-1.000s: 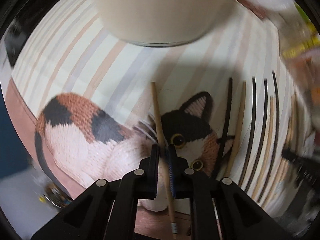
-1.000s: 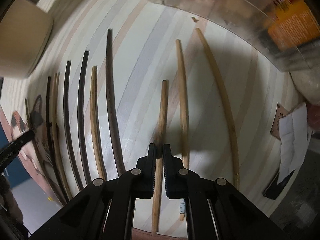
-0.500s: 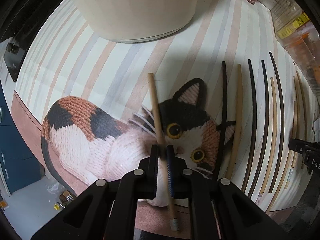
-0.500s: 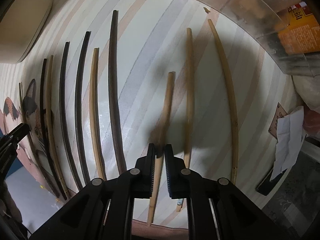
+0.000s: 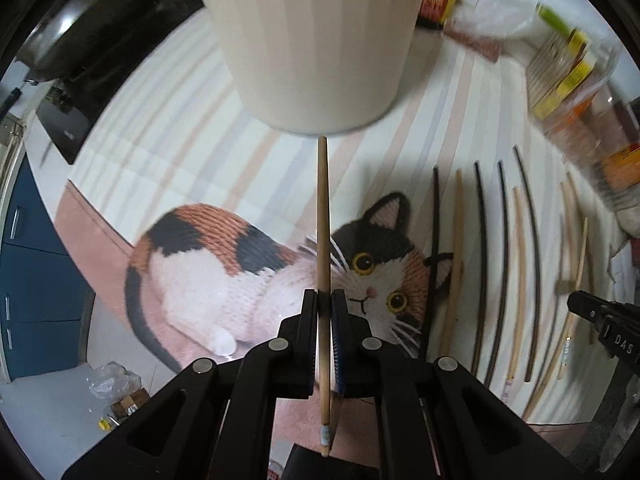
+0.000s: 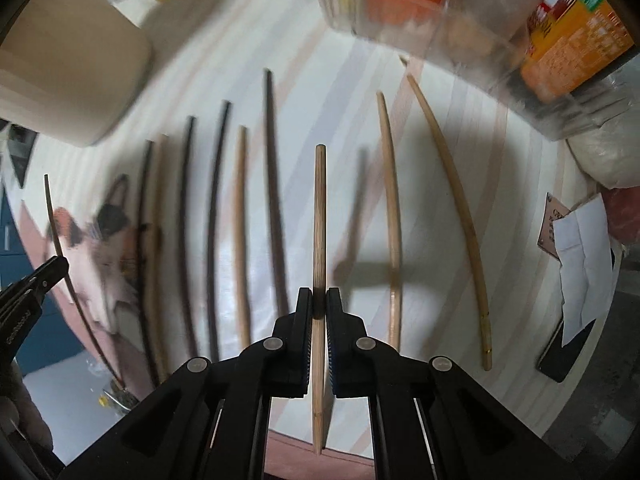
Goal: Organize utensils
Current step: 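Lift the left gripper's chopstick toward the beige holder while the right gripper carries its chopstick there too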
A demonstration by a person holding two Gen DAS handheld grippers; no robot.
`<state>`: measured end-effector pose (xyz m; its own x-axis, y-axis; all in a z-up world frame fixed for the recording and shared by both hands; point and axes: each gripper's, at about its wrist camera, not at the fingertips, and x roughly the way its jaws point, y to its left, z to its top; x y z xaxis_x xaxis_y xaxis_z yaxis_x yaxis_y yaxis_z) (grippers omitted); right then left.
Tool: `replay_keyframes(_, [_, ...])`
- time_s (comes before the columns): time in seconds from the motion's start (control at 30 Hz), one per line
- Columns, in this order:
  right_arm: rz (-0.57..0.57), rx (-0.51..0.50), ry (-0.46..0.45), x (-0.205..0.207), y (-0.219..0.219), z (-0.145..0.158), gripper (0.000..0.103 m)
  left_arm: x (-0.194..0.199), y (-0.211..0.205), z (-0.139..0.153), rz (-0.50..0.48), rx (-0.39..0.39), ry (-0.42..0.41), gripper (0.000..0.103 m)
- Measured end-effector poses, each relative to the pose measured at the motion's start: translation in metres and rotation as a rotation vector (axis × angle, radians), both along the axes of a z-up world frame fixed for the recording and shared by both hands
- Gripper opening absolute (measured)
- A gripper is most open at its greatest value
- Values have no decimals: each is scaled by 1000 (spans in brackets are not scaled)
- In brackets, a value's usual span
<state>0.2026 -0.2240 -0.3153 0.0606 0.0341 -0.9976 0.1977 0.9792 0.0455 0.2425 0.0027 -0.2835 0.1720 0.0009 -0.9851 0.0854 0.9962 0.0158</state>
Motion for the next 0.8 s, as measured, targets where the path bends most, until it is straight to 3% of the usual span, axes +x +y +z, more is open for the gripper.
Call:
replay_keyframes(0.27, [35,38,-202,-10,14,67,7,-5,24,57,28,-20,-124,4])
replay_keyframes(0.43, [64,73,-342,10,16,103,7,-4,39,110,61,-43,-253,4])
replay_keyframes(0.67, [122,138,-566,44,27,201,7,7,59,212,114,-146,-462,4])
replay_keyframes(0.8, [168,181,-690,83,39,268,7,32,65,272,115,-203,-571,4])
